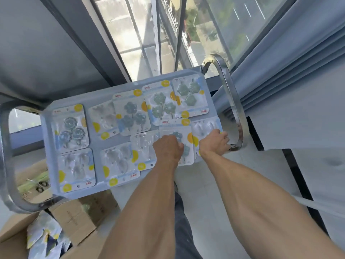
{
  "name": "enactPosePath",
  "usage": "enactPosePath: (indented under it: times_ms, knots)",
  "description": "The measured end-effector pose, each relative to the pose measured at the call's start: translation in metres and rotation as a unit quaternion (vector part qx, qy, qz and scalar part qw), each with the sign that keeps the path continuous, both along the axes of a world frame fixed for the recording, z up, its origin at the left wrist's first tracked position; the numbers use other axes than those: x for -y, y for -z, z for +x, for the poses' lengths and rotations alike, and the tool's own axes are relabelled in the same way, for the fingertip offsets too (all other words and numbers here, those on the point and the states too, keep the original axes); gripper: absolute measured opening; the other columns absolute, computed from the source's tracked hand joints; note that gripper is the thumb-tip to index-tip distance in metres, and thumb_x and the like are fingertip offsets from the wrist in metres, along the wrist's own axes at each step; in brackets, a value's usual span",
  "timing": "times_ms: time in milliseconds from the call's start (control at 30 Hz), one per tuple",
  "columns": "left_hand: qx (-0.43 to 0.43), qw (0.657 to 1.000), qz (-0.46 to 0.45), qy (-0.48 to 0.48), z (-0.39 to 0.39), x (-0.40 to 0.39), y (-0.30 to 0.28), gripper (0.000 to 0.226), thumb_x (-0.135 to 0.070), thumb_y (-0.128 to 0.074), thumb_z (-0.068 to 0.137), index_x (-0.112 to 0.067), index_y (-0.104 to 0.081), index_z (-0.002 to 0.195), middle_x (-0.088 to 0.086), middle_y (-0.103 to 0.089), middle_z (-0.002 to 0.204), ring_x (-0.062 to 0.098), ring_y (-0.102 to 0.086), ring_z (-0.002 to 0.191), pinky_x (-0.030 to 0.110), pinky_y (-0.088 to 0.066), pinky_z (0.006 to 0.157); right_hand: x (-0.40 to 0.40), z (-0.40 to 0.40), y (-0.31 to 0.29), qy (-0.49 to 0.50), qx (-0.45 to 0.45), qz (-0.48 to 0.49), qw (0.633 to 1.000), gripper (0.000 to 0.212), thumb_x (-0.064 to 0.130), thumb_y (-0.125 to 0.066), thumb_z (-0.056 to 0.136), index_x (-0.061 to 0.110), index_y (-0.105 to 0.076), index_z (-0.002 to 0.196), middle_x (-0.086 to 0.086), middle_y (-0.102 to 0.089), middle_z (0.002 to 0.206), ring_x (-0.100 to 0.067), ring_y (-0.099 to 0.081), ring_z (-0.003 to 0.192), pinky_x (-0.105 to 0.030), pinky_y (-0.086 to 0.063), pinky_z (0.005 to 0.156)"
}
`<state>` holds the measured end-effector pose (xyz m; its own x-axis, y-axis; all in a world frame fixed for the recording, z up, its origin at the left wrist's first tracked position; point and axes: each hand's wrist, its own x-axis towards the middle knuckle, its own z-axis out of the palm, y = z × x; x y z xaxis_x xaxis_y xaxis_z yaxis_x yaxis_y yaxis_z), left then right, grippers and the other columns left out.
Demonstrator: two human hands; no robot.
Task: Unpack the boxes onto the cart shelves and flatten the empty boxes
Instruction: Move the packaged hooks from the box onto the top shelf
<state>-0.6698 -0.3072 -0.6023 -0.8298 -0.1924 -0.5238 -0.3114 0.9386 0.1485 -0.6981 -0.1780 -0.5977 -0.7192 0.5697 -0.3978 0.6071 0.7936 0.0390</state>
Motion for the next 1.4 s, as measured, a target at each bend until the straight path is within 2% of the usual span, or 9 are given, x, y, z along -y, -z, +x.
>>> enactPosePath:
  times_ms: [100, 200, 400, 533, 667, 867, 1033, 1233, 1400]
  knots:
    - [-0.015, 0.999, 0.02, -0.032, 0.012, 0.027, -0.015, 0.035, -0.05, -0.04, 0.096, -0.018, -0.047, 0.086, 0.007, -0.064, 0.092, 0.028, -0.061, 0.082, 0.032, -0.032, 0.062, 0.027, 0.011, -0.015, -0.001, -0.057, -0.027, 0.998, 0.035, 0.01, -0.048, 0.092, 0.005, -0.049, 0.127, -0.018, -0.046, 0.128, -0.035, -0.049, 0.113, -0.043, -0.038, 0.091]
    - [-0.01, 0.996, 0.022, -0.082, 0.042, 0.08, -0.028, 0.024, -0.038, -0.037, 0.099, -0.017, -0.044, 0.089, 0.008, -0.064, 0.095, 0.027, -0.052, 0.073, 0.03, -0.029, 0.056, 0.077, 0.021, -0.034, -0.02, -0.112, -0.086, 0.99, 0.03, 0.011, -0.041, 0.097, 0.005, -0.049, 0.125, -0.017, -0.05, 0.126, -0.035, -0.053, 0.111, -0.042, -0.039, 0.09]
    - [-0.066, 0.965, -0.005, -0.254, 0.163, 0.244, -0.064, 0.025, -0.028, -0.044, 0.095, -0.009, -0.06, 0.095, 0.015, -0.066, 0.093, 0.035, -0.064, 0.087, 0.032, -0.035, 0.063, 0.251, 0.095, -0.069, -0.261, -0.142, -0.145, 0.944, 0.024, 0.016, -0.039, 0.101, 0.006, -0.053, 0.119, -0.013, -0.061, 0.11, -0.033, -0.063, 0.099, -0.039, -0.047, 0.074]
    - [-0.121, 0.922, -0.059, -0.363, 0.264, 0.385, -0.095, 0.026, -0.028, -0.048, 0.093, -0.01, -0.067, 0.095, 0.015, -0.069, 0.091, 0.035, -0.067, 0.088, 0.033, -0.036, 0.065, 0.373, 0.232, -0.059, -0.449, -0.062, -0.159, 0.877, 0.021, 0.018, -0.047, 0.094, 0.011, -0.058, 0.111, -0.013, -0.067, 0.104, -0.035, -0.065, 0.098, -0.038, -0.047, 0.073]
    - [-0.105, 0.906, -0.07, -0.405, 0.397, 0.521, -0.086, 0.02, -0.024, -0.048, 0.094, -0.012, -0.065, 0.092, 0.015, -0.07, 0.094, 0.035, -0.066, 0.09, 0.033, -0.039, 0.066, 0.478, 0.377, -0.026, -0.45, 0.043, -0.18, 0.874, 0.02, 0.018, -0.05, 0.091, 0.014, -0.064, 0.104, -0.015, -0.069, 0.103, -0.034, -0.065, 0.097, -0.036, -0.049, 0.075]
    - [0.078, 0.909, -0.039, -0.407, 0.584, 0.652, 0.012, 0.022, -0.018, -0.056, 0.089, -0.007, -0.068, 0.105, 0.016, -0.069, 0.109, 0.034, -0.066, 0.102, 0.031, -0.042, 0.068, 0.604, 0.531, 0.072, -0.334, 0.193, -0.202, 0.9, 0.024, 0.017, -0.055, 0.088, 0.008, -0.066, 0.108, -0.016, -0.066, 0.112, -0.033, -0.064, 0.101, -0.031, -0.045, 0.073]
    - [0.123, 0.896, 0.009, -0.427, 0.65, 0.678, 0.143, 0.02, -0.01, -0.053, 0.087, -0.004, -0.065, 0.102, 0.018, -0.067, 0.11, 0.037, -0.064, 0.101, 0.032, -0.042, 0.069, 0.648, 0.59, 0.187, -0.352, 0.259, -0.178, 0.882, 0.024, 0.015, -0.054, 0.09, 0.005, -0.062, 0.11, -0.019, -0.063, 0.116, -0.034, -0.061, 0.107, -0.03, -0.045, 0.076]
    - [0.109, 0.891, 0.039, -0.439, 0.649, 0.672, 0.311, 0.03, -0.012, -0.053, 0.09, -0.004, -0.057, 0.118, 0.018, -0.053, 0.129, 0.036, -0.056, 0.116, 0.041, -0.048, 0.087, 0.681, 0.59, 0.335, -0.448, 0.207, -0.15, 0.857, 0.028, 0.008, -0.05, 0.092, 0.004, -0.055, 0.118, -0.02, -0.056, 0.122, -0.036, -0.056, 0.113, -0.037, -0.047, 0.083]
    - [0.102, 0.914, 0.035, -0.391, 0.612, 0.703, 0.409, 0.048, -0.018, -0.056, 0.092, -0.014, -0.043, 0.138, 0.012, -0.044, 0.141, 0.029, -0.044, 0.13, 0.04, -0.045, 0.097, 0.721, 0.566, 0.426, -0.588, 0.131, -0.127, 0.788, 0.036, 0.003, -0.051, 0.087, 0.007, -0.05, 0.123, -0.017, -0.045, 0.127, -0.036, -0.046, 0.115, -0.041, -0.038, 0.076]
